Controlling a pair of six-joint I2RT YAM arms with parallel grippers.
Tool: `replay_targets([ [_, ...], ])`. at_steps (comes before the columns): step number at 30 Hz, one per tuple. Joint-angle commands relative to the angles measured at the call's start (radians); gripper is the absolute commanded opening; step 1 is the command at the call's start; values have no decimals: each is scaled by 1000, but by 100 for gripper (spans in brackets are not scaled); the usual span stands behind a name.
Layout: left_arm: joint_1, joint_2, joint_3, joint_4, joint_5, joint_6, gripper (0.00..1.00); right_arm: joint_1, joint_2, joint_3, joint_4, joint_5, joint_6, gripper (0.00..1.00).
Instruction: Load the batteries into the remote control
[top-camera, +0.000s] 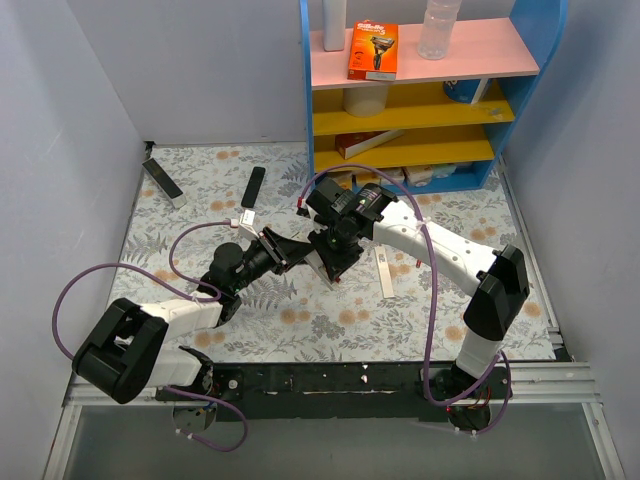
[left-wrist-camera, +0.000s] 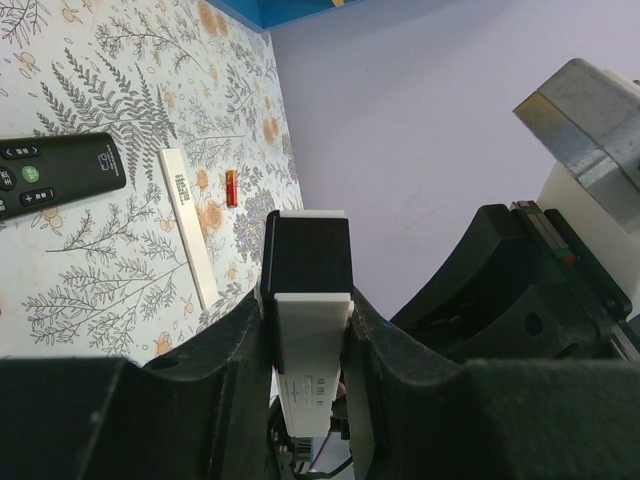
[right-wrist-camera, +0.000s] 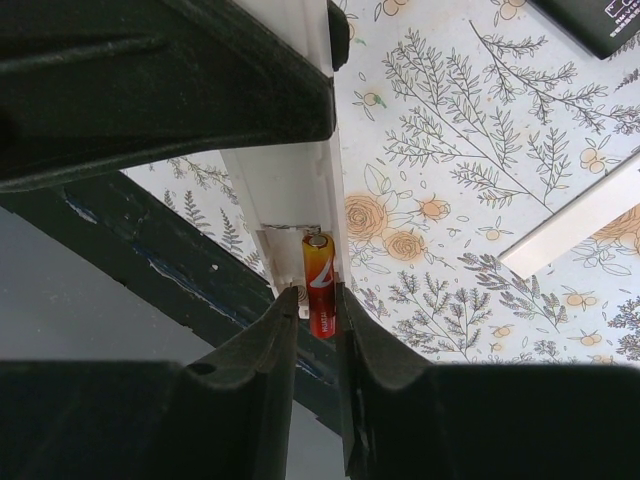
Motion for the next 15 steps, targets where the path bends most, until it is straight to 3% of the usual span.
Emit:
replay_targets([
  [1,-5,-24,13,31,1,-31,0,1,-2,14,-2,8,-7,29],
  [4,-5,-24,13,29,-1,-31,0,1,-4,20,-3,7,-7,29],
  [15,-5,-23,12,51,7,-35,0,1,-14,57,-8,43,-7,45],
])
